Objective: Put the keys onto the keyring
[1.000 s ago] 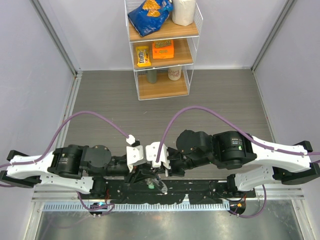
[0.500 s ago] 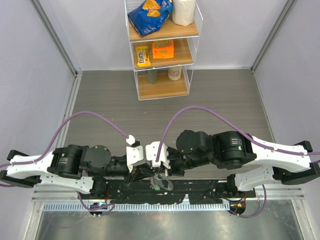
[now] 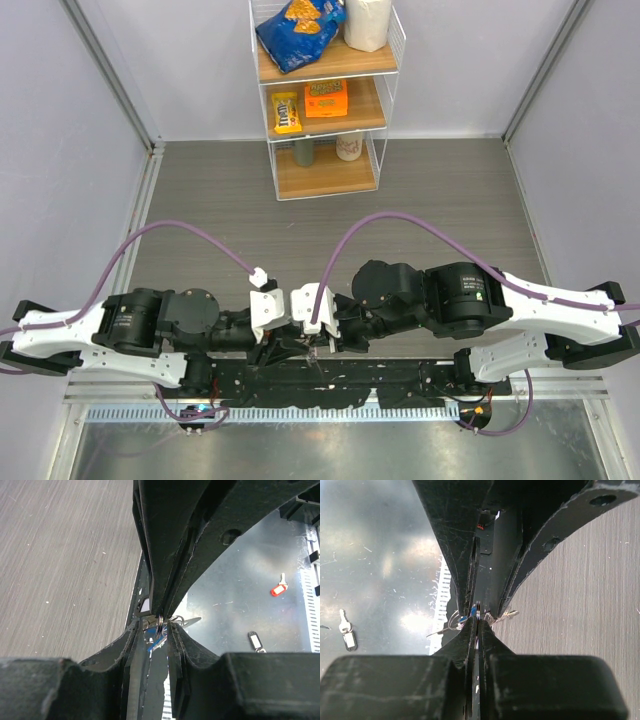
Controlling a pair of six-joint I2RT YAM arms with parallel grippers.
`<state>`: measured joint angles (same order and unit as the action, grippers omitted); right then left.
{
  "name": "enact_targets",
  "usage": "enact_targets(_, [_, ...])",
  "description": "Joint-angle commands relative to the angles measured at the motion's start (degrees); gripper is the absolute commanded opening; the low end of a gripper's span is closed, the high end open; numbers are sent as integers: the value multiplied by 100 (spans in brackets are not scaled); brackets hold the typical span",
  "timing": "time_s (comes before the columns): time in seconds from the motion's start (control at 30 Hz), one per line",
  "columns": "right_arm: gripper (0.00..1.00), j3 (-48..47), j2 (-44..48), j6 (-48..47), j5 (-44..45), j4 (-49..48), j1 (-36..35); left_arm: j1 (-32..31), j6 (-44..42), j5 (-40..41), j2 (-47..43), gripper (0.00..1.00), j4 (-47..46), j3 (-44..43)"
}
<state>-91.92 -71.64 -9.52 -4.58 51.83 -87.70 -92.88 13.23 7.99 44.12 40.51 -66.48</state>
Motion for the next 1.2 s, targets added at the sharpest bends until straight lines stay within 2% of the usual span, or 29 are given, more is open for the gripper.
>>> enact_targets(0.0, [5, -54, 62, 29, 10, -332, -37, 7, 4, 62, 0, 30, -140, -208])
enact_targets(0.1, [5, -72, 45, 38, 10, -332, -28, 16, 4, 45, 9, 26, -140, -208])
enact_targets(0.2, [5, -81, 36, 29, 10, -323, -28, 7, 4, 19, 27, 17, -140, -216])
enact_targets(0.33, [5, -107, 18, 55, 1, -323, -36, 7, -5, -25, 70, 12, -114, -234])
enact_targets(0.47, [6, -124, -17, 38, -17, -323, -28, 16, -31, -26, 88, 0, -122, -243])
enact_targets(0.8, [5, 7, 176, 125, -69, -463, -28, -19, -242, 308, 62, 0, -201, -173])
enact_targets(0.97, [18, 253, 466, 231, 18, -665, -28, -20, -391, 326, -210, 0, -649, 47])
enact_targets(1.07, [33, 472, 746, 293, 141, -876, -28, -20, -506, 282, -395, 0, -930, 187])
enact_targets(1.17, [41, 710, 1150, 363, 282, -1105, -36, -20, -629, 238, -518, 0, -1106, 302])
